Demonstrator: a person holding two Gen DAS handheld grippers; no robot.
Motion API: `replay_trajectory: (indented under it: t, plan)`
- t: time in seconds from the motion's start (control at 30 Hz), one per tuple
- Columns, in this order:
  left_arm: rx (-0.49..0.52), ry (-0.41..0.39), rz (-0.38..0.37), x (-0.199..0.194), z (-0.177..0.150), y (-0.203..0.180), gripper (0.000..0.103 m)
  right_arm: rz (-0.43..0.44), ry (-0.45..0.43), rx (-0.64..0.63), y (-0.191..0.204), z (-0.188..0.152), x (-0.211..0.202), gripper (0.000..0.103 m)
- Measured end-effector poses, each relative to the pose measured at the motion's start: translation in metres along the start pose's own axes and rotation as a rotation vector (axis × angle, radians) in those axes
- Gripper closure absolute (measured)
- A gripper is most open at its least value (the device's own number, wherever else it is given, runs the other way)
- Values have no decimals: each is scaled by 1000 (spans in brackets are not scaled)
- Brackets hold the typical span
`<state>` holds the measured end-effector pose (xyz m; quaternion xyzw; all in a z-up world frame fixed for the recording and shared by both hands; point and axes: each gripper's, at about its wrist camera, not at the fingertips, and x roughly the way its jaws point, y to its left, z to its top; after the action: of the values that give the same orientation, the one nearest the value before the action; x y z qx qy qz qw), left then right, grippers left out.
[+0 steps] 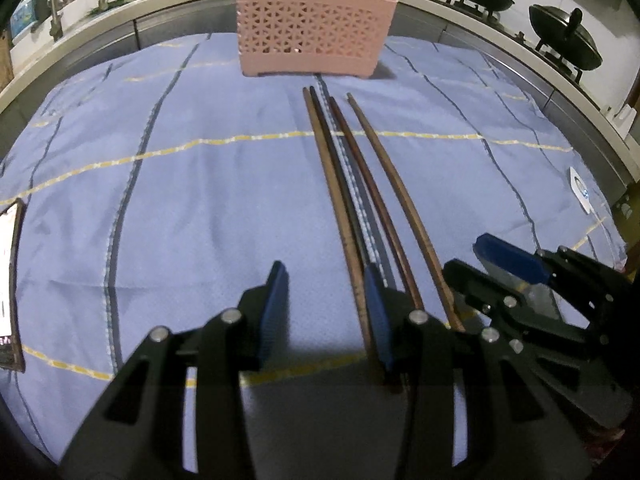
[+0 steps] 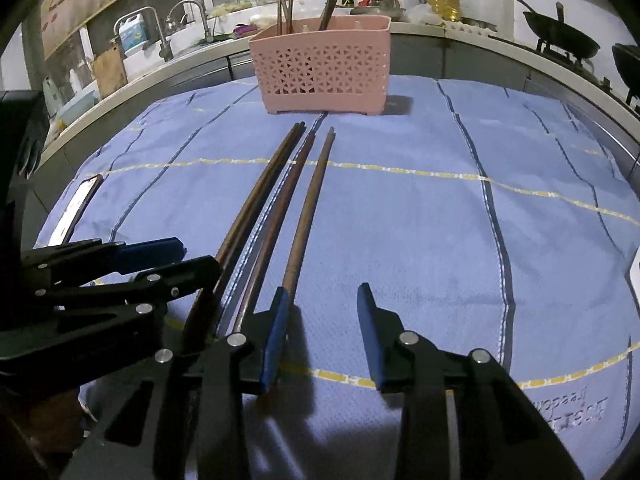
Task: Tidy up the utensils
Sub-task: 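Move both open tools back above the remaining brown chopsticks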
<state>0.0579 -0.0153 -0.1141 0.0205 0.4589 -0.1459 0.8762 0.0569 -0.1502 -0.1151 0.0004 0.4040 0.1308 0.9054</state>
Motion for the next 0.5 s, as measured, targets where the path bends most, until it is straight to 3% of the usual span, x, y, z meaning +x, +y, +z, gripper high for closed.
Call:
replay_trajectory:
  t: [0.2, 0.5]
  plan:
    - [4, -17, 39, -2, -1, 2, 64, 24, -6, 52, -8, 1, -4, 67]
    - [13, -99, 103, -25, 2, 6, 64, 67, -132, 143, -19, 19, -45, 67]
